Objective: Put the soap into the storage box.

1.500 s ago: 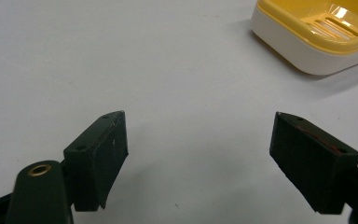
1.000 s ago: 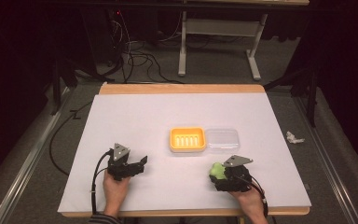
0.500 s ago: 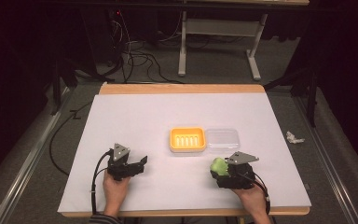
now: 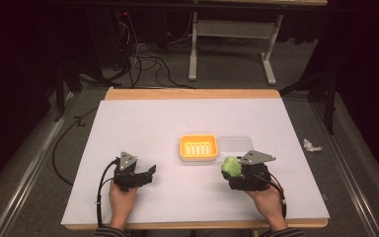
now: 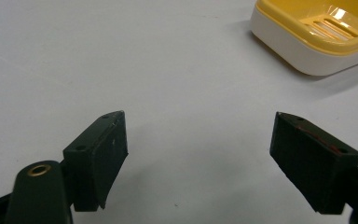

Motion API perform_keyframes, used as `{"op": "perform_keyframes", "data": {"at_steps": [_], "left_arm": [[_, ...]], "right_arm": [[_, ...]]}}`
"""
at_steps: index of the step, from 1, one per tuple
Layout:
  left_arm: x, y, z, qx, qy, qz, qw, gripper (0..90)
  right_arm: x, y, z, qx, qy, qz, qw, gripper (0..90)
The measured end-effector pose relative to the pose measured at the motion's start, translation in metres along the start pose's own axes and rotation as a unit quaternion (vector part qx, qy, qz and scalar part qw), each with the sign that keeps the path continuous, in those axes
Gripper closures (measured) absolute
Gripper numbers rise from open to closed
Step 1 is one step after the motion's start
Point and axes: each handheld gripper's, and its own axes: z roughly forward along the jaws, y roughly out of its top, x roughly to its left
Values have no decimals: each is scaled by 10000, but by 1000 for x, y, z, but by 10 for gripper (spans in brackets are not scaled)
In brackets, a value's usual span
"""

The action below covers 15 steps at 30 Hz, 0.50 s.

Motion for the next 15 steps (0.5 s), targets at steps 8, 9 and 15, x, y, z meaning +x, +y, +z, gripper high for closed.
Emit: {"op": "perform_keyframes", "data": {"at_steps": [8, 9, 15], "left_arm": [[0, 0, 0, -7, -3, -3, 10000, 196], [0, 0, 0, -9, -5, -4, 10000, 196], [0, 0, 0, 5, -8, 7, 10000, 196]], "right_arm": [[-1, 18, 6, -19, 21, -166, 9999, 274], [-1, 20, 6, -16, 43, -159, 9999, 274], [-6, 32, 14, -48, 139, -117, 9998, 274]]}}
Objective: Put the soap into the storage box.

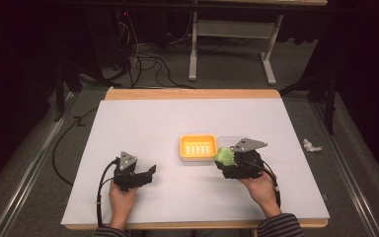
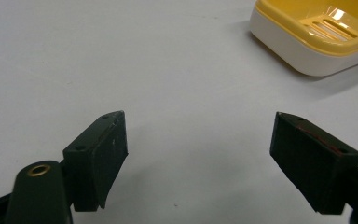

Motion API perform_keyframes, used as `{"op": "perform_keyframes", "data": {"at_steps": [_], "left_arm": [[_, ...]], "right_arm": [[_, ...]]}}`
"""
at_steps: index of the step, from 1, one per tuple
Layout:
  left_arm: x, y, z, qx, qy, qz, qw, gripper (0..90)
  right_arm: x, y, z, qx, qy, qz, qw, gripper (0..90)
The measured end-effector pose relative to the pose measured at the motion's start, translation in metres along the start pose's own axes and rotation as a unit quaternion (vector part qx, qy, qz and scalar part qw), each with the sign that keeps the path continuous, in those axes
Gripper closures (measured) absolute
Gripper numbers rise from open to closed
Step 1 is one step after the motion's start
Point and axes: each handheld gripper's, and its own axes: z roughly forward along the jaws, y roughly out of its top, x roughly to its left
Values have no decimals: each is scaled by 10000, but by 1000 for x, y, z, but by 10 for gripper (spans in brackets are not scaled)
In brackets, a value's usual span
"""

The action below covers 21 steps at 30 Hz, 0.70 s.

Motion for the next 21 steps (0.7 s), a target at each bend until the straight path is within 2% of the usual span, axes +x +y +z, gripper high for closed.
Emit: {"op": "perform_keyframes", "data": {"at_steps": [21], "left_arm": [[0, 1, -1, -3, -18, -14, 10000, 195]], "right_arm": [[-9, 28, 35, 148, 193, 158, 9996, 274]]}}
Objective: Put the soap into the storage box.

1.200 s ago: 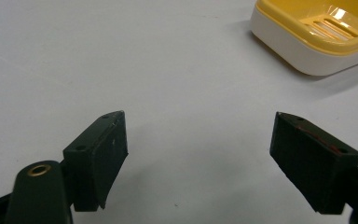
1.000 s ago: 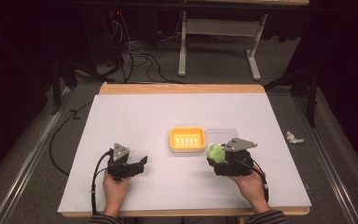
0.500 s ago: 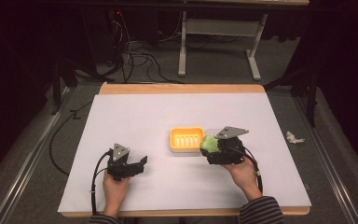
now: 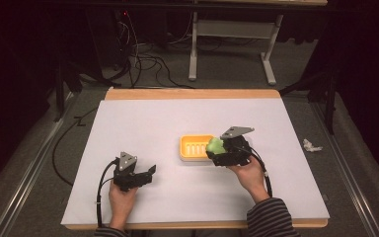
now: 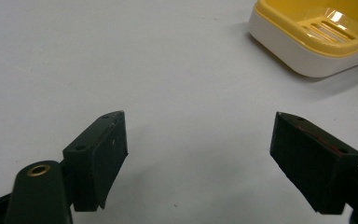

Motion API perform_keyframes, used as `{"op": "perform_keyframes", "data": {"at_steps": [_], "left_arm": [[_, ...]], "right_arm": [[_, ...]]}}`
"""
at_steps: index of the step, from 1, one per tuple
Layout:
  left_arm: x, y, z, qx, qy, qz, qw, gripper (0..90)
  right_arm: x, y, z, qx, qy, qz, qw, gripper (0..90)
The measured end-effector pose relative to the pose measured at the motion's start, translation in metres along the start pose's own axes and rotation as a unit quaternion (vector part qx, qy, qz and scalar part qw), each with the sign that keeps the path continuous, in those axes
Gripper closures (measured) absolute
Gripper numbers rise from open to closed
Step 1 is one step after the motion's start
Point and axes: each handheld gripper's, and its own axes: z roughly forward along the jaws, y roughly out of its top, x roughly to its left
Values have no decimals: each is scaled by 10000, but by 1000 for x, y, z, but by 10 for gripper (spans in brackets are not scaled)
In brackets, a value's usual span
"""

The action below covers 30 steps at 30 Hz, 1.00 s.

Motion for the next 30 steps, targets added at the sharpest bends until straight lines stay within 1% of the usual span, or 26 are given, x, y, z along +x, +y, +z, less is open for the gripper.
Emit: {"op": "perform_keyframes", "data": {"at_steps": [3, 4, 5, 6, 7, 9, 10, 13, 16, 17, 18, 19, 22, 25, 29, 30], "left_arm": [[0, 0, 0, 4, -2, -9, 10000, 195], [0, 0, 0, 4, -2, -9, 10000, 195], [0, 0, 0, 2, 3, 0, 10000, 195], [0, 0, 0, 2, 3, 0, 10000, 195], [0, 0, 0, 3, 2, -15, 10000, 195], [0, 0, 0, 1, 2, -13, 10000, 195], [0, 0, 0, 5, -2, -16, 10000, 195], [0, 0, 0, 8, -7, -24, 10000, 195], [0, 0, 0, 11, -6, -17, 10000, 195], [0, 0, 0, -1, -16, -52, 10000, 196], [0, 0, 0, -1, -16, -52, 10000, 196], [0, 0, 0, 0, -17, -55, 10000, 196], [0, 0, 0, -1, -15, -53, 10000, 196], [0, 0, 1, 2, -12, -63, 10000, 196], [0, 0, 0, 18, -15, -35, 10000, 197], [0, 0, 0, 3, -18, -49, 10000, 197]], "right_arm": [[-3, 3, 8, 41, 20, 58, 10000, 273], [-3, 3, 8, 41, 20, 58, 10000, 273], [-4, 4, 11, 47, 47, 142, 9999, 273], [-4, 4, 11, 47, 47, 142, 9999, 273], [-6, 5, 15, 82, 83, 166, 9998, 273], [-7, 5, 16, 102, 93, 187, 9997, 273], [-8, 5, 20, 141, 92, 243, 9996, 273], [-9, 7, 27, 196, 104, 289, 9993, 273], [-8, 7, 31, 268, 96, 285, 9992, 273], [-8, 8, 36, 303, 95, 288, 9991, 273], [-8, 8, 36, 303, 95, 288, 9991, 273], [-8, 9, 41, 314, 100, 291, 9990, 273], [-6, 9, 45, 351, 101, 309, 9989, 273], [-5, 11, 51, 384, 83, 278, 9988, 273], [-6, 13, 56, 403, 102, 337, 9986, 273], [-6, 14, 58, 417, 100, 384, 9983, 273]]}}
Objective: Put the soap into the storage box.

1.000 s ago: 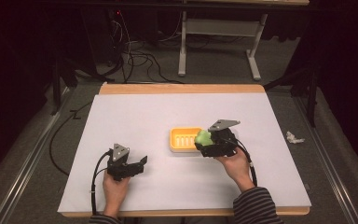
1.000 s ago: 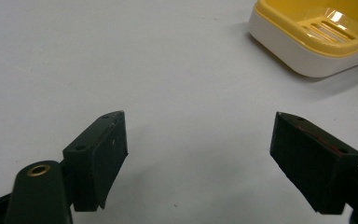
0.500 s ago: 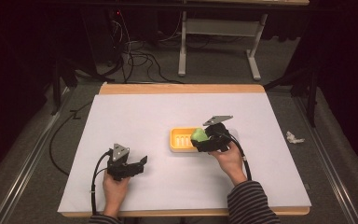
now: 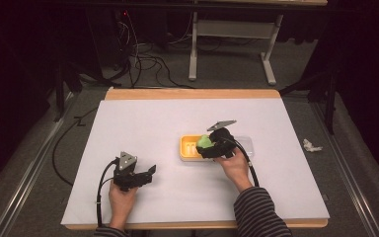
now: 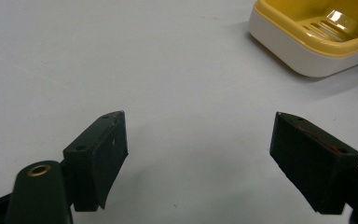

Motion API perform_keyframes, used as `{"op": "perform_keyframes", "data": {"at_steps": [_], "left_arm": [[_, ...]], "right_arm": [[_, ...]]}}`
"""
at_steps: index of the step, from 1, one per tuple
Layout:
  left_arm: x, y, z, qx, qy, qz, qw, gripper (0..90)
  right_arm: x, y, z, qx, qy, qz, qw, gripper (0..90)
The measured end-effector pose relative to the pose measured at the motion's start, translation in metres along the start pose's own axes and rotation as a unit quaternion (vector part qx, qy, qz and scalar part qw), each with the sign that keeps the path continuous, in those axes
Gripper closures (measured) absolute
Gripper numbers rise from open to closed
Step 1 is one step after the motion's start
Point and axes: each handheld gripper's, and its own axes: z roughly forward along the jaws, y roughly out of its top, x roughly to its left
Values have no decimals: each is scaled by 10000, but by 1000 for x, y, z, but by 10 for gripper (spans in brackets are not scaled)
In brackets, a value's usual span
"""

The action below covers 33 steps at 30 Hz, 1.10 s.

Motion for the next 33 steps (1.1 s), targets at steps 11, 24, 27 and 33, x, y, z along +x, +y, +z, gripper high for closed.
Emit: {"op": "perform_keyframes", "data": {"at_steps": [11, 24, 27, 33], "left_arm": [[1, 1, -2, -34, -66, -15, 10000, 194], [0, 0, -2, -42, -57, -1, 10000, 197], [0, 0, -2, -39, -47, 5, 10000, 198], [0, 0, -1, -37, -39, 5, 10000, 199]], "right_arm": [[3, 4, 18, 257, -155, -16, 9995, 272], [10, 5, 25, 268, -270, -22, 9993, 266], [11, 5, 23, 107, -260, 71, 9996, 283], [12, 6, 11, -186, -244, 79, 9995, 231]]}}
